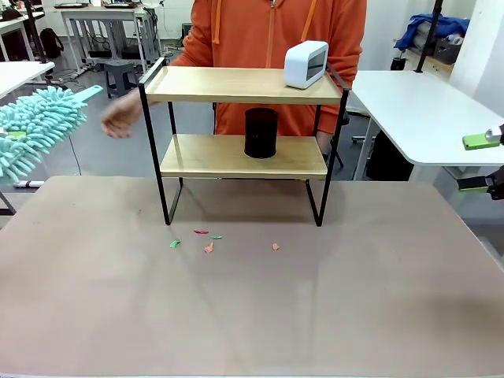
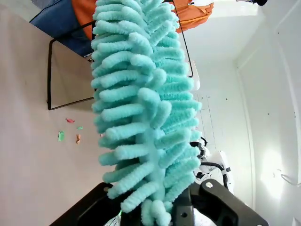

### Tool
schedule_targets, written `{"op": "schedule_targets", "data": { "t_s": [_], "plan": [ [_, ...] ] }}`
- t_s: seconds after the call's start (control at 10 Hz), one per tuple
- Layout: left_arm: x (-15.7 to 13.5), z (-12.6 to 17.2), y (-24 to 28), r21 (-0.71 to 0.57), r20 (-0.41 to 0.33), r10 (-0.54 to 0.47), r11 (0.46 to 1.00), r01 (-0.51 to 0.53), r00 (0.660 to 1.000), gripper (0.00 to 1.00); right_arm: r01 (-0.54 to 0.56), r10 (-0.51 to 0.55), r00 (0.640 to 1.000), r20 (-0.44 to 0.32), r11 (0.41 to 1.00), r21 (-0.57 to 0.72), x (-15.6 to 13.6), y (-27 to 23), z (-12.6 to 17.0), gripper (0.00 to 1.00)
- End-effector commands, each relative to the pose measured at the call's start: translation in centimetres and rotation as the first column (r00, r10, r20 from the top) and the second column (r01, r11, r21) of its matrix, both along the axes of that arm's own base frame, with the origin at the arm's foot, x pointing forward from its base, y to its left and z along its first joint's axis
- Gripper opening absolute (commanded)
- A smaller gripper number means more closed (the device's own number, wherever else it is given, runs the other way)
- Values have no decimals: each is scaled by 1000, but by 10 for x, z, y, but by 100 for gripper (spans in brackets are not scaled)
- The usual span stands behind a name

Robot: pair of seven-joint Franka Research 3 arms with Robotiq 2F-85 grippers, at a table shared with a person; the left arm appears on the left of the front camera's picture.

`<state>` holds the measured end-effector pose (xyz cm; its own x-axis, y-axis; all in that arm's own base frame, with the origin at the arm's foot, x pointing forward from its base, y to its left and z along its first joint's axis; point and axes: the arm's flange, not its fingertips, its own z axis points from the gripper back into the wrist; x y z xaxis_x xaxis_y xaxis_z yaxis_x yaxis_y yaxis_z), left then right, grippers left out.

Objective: Clean the shelf.
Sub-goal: Hand the Duster back to the human.

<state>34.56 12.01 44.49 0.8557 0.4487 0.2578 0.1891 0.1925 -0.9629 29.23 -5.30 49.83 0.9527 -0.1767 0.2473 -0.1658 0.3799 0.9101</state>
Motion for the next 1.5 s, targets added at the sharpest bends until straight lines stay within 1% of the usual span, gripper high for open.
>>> {"op": "schedule_targets", "data": {
  "t_s": [0.0,0.8,0.9,1.0,1.1,1.2,1.3,1.4],
  "plan": [
    [-3,1,-1,-7,27,-11,1000,11,1000,0,1,-1,1000,6,1000,2,-1,0,1,100],
    [-3,1,-1,-7,27,-11,1000,11,1000,0,1,-1,1000,6,1000,2,-1,0,1,100],
    [1,0,-2,0,0,-5,1000,5,1000,74,1,-1,1000,6,1000,2,-1,0,1,100],
    [0,1,0,-3,1,0,1000,0,1000,74,1,-1,1000,6,1000,2,-1,0,1,100],
    [-1,1,1,-8,0,-1,1000,1,1000,100,1,-1,1000,6,1000,2,-1,0,1,100],
    [-1,-1,1,-8,-3,-9,1000,9,1000,79,1,-1,1000,6,1000,2,-1,0,1,100],
    [3,-7,0,-10,-8,-30,999,30,1000,100,1,-1,1000,6,1000,2,-1,0,1,100],
    [9,-16,-2,-2,14,-65,998,65,998,100,1,-1,1000,6,1000,2,-1,0,1,100]
  ]
}}
